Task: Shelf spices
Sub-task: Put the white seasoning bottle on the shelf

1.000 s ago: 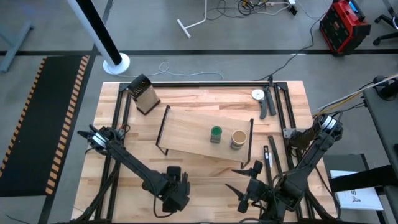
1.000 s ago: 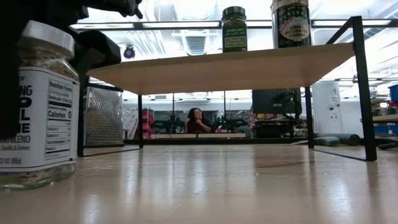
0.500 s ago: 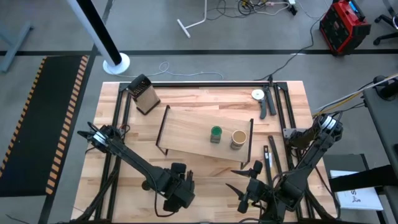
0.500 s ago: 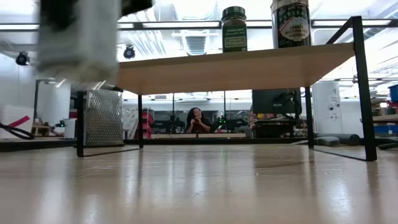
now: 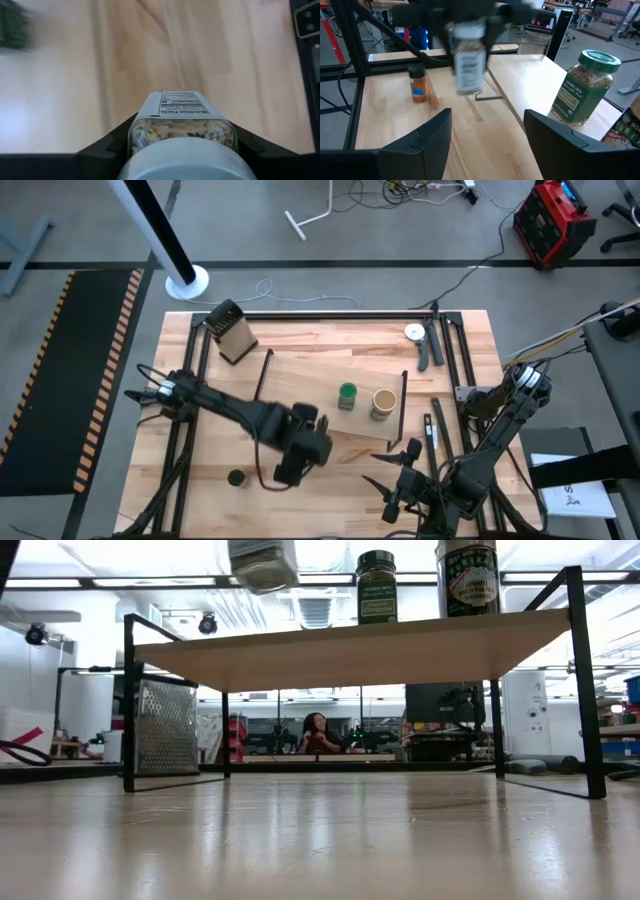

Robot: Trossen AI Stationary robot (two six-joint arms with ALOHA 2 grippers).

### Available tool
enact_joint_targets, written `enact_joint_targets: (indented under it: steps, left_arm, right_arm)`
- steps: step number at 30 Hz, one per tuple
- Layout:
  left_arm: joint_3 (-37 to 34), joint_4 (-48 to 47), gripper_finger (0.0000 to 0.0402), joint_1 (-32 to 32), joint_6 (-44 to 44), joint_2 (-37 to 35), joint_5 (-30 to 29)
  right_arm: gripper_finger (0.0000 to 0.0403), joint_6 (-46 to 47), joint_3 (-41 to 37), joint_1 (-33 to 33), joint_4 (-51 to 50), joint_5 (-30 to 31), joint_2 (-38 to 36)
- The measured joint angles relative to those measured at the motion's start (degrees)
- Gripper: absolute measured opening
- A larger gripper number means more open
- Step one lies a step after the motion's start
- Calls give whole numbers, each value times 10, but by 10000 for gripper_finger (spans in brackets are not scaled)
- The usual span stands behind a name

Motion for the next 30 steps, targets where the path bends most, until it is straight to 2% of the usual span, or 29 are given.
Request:
enact_joint_targets:
  steps: [9, 13, 19, 24, 30]
  left_arm:
    - [57, -41, 189, 78, 104, -1, 6]
    - [51, -52, 191, 118, 137, -1, 38]
    - [37, -61, 192, 171, 178, -1, 48]
    - [37, -52, 193, 204, 202, -2, 51]
    - [37, -44, 193, 226, 224, -2, 85]
  right_arm:
    - [213, -4, -5, 1, 4, -15, 0]
    - [218, -5, -5, 3, 5, -16, 0]
    - [226, -17, -6, 3, 11, -16, 10]
    - [223, -33, -6, 3, 24, -17, 19]
    - [213, -38, -6, 3, 26, -16, 19]
